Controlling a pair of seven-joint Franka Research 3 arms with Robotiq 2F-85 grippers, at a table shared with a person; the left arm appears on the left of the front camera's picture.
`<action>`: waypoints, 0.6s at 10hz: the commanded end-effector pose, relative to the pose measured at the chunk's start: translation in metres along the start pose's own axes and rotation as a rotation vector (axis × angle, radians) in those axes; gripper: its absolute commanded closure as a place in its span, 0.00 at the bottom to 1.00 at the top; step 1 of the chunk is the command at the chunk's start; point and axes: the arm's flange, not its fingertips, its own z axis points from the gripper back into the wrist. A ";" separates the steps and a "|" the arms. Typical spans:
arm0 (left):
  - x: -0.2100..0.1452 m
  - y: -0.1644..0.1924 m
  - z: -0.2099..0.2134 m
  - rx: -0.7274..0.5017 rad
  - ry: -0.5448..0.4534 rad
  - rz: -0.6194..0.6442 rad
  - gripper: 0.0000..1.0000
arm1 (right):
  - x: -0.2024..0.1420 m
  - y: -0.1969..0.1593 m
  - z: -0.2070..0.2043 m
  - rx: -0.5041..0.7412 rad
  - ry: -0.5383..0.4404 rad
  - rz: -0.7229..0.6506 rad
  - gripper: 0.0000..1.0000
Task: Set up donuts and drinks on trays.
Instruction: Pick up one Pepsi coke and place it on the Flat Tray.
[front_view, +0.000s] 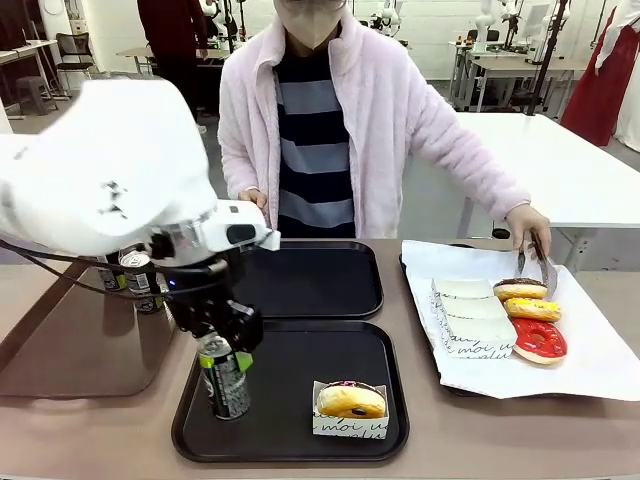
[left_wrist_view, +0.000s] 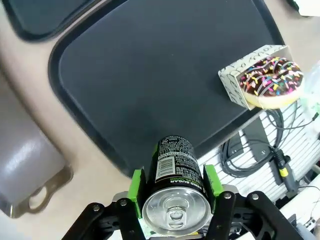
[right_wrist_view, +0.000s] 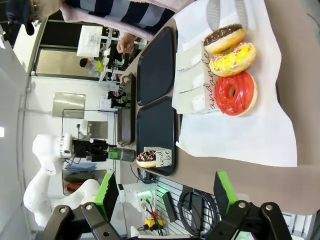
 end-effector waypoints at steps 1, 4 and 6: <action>0.021 -0.002 -0.014 0.029 0.013 -0.057 0.42 | 0.003 0.000 0.000 0.028 -0.015 0.016 0.00; 0.030 0.001 -0.028 0.059 -0.006 -0.093 0.42 | 0.003 0.000 0.000 0.028 -0.015 0.016 0.00; 0.032 0.003 -0.029 0.069 -0.035 -0.120 0.42 | 0.003 0.000 0.000 0.028 -0.015 0.016 0.00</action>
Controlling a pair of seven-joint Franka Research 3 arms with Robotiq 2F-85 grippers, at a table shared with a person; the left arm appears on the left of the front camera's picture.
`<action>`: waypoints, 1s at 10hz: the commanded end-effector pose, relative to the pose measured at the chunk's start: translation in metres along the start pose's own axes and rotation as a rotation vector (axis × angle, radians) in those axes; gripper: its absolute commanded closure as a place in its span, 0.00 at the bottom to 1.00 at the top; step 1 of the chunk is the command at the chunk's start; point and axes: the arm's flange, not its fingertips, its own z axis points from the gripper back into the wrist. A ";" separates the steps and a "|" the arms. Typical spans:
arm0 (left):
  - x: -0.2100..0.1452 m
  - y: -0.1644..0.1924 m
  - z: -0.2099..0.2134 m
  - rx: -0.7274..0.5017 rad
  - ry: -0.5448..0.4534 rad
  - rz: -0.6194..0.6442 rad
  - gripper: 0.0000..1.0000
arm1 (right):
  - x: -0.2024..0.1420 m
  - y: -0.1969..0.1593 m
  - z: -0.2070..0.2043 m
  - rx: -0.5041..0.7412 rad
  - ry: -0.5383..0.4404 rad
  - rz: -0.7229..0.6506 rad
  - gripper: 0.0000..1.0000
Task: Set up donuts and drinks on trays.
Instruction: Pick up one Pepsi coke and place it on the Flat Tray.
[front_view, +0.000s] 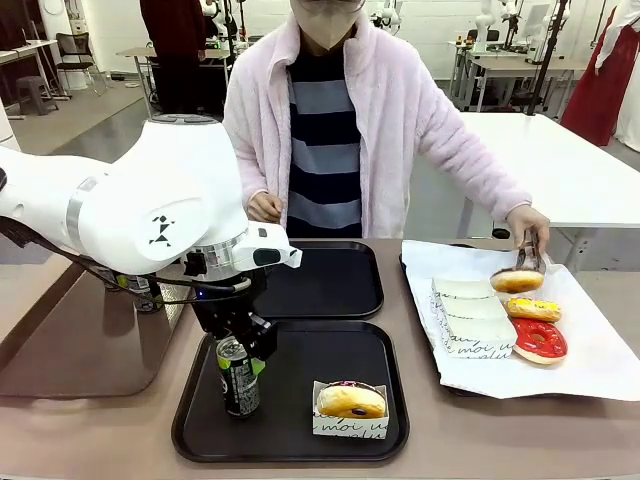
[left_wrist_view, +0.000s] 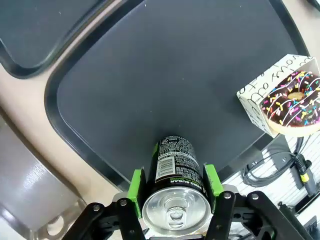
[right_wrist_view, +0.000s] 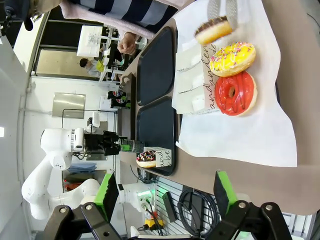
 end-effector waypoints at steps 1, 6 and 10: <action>0.005 0.002 0.002 0.011 -0.045 -0.042 0.42 | 0.003 0.000 0.000 0.028 -0.016 0.016 0.00; 0.008 0.008 -0.005 0.036 -0.076 -0.108 0.00 | 0.003 0.000 0.000 0.028 -0.016 0.016 0.00; 0.006 0.009 0.003 0.030 -0.083 -0.117 0.00 | 0.003 0.000 0.000 0.028 -0.016 0.016 0.00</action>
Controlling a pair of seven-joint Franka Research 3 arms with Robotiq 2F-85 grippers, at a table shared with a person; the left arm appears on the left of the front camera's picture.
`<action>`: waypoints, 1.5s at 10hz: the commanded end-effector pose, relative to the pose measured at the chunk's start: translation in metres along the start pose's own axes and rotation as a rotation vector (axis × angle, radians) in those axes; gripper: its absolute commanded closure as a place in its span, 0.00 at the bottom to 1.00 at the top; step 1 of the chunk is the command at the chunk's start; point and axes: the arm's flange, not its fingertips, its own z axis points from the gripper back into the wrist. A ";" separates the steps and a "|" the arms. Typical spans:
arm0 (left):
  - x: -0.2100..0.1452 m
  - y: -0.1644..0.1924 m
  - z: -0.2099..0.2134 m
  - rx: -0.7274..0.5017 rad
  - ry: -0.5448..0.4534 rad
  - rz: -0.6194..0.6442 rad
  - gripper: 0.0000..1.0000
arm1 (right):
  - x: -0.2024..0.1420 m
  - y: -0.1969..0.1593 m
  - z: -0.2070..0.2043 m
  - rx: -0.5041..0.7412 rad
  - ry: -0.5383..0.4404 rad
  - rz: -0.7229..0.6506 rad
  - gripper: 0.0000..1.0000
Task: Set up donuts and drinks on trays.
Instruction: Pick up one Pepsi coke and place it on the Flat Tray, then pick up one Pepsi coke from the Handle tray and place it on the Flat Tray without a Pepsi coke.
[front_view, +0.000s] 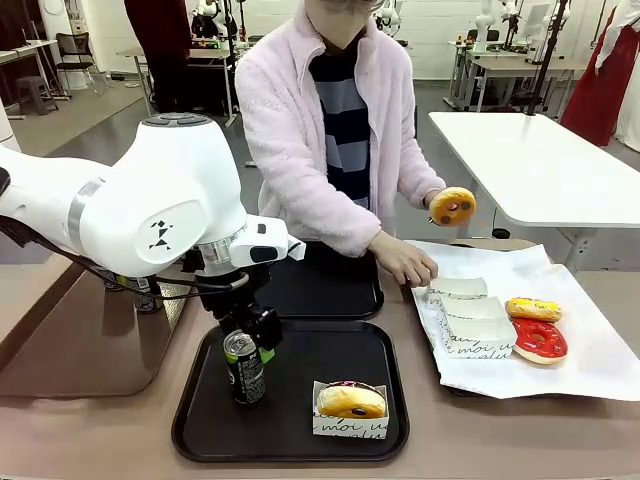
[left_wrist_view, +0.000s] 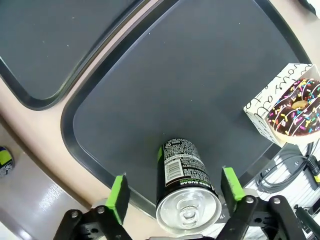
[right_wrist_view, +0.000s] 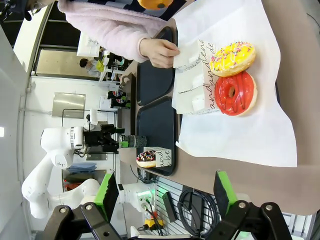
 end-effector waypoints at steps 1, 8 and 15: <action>-0.004 0.000 0.004 0.015 0.007 -0.013 0.00 | 0.003 0.000 0.000 0.028 -0.016 0.016 0.00; -0.021 -0.006 0.112 0.044 0.063 0.030 0.00 | 0.003 0.000 0.000 0.028 -0.016 0.016 0.00; -0.026 -0.003 0.133 0.033 0.061 0.037 0.00 | 0.003 0.000 0.000 0.028 -0.016 0.016 0.00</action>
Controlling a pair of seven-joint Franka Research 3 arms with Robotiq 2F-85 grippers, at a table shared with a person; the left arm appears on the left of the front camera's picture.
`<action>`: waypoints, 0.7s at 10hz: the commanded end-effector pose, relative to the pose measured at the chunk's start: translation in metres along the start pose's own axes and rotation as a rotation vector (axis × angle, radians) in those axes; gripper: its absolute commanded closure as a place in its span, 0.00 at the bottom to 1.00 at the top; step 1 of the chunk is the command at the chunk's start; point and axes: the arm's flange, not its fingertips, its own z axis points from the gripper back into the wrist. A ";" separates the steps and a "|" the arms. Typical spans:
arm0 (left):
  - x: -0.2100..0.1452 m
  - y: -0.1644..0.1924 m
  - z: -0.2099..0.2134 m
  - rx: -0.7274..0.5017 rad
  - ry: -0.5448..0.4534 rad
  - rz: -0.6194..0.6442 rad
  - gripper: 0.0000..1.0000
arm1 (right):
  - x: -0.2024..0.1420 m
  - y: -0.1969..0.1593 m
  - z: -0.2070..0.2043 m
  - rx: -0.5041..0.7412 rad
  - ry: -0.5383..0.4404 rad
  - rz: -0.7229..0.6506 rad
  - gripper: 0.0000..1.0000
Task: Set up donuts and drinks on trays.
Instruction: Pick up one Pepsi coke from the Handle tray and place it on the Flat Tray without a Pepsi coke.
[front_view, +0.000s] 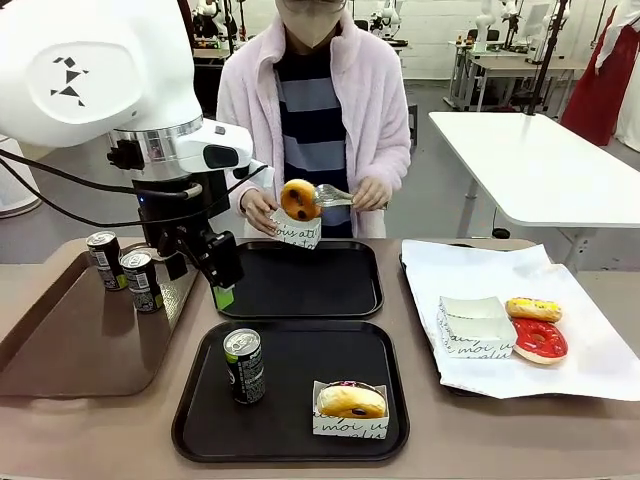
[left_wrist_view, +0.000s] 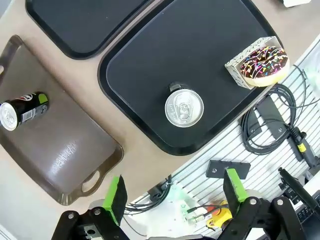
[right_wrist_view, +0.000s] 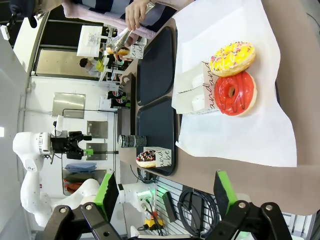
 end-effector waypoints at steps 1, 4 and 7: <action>0.000 0.001 0.000 -0.001 0.000 0.001 0.00 | 0.003 0.000 0.000 0.028 -0.016 0.016 0.00; -0.028 0.138 0.001 -0.049 -0.070 0.376 0.00 | 0.003 0.000 0.000 0.028 -0.016 0.016 0.00; -0.040 0.212 0.005 0.099 -0.124 0.589 0.00 | 0.003 0.000 0.000 0.028 -0.016 0.016 0.00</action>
